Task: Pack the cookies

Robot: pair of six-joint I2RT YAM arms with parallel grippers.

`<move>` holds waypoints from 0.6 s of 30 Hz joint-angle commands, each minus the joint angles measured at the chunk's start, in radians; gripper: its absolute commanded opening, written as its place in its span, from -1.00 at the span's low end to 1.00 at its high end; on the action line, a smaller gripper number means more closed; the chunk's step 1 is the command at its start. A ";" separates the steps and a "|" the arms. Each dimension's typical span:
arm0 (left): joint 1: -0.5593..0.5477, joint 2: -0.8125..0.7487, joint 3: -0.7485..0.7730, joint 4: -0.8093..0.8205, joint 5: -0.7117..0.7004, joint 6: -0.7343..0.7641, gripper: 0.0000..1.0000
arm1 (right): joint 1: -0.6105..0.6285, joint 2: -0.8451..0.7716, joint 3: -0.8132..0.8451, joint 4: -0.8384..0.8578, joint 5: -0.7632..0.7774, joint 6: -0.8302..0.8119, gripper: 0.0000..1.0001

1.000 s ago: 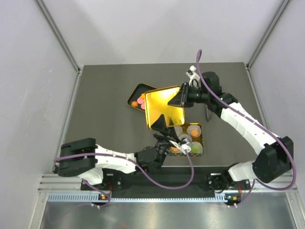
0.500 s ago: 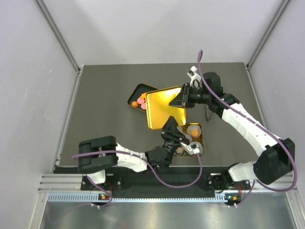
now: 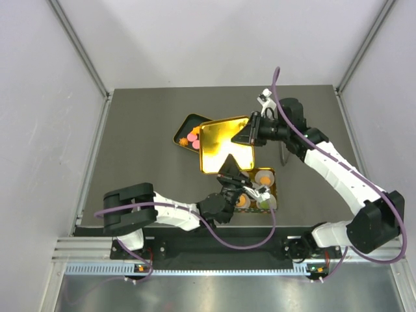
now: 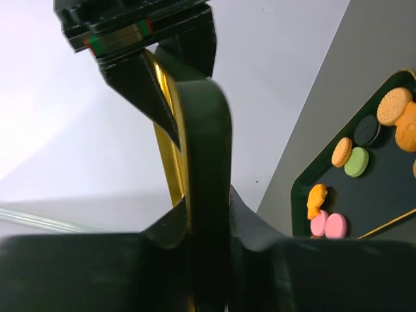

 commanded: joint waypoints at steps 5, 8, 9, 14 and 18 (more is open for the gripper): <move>0.012 -0.068 0.099 0.330 -0.082 -0.102 -1.00 | -0.005 -0.058 -0.004 -0.005 0.015 -0.064 -0.16; 0.020 -0.115 0.120 0.114 -0.127 -0.275 -1.00 | -0.014 -0.121 0.025 -0.034 0.102 -0.116 0.21; 0.020 -0.137 0.123 0.036 -0.139 -0.339 -1.00 | -0.022 -0.139 0.034 -0.038 0.131 -0.126 0.25; 0.075 -0.334 0.198 -0.796 -0.023 -0.974 -1.00 | -0.134 -0.253 0.097 -0.071 0.196 -0.172 0.84; 0.222 -0.441 0.301 -1.136 0.227 -1.333 -1.00 | -0.186 -0.328 0.085 -0.079 0.251 -0.184 0.99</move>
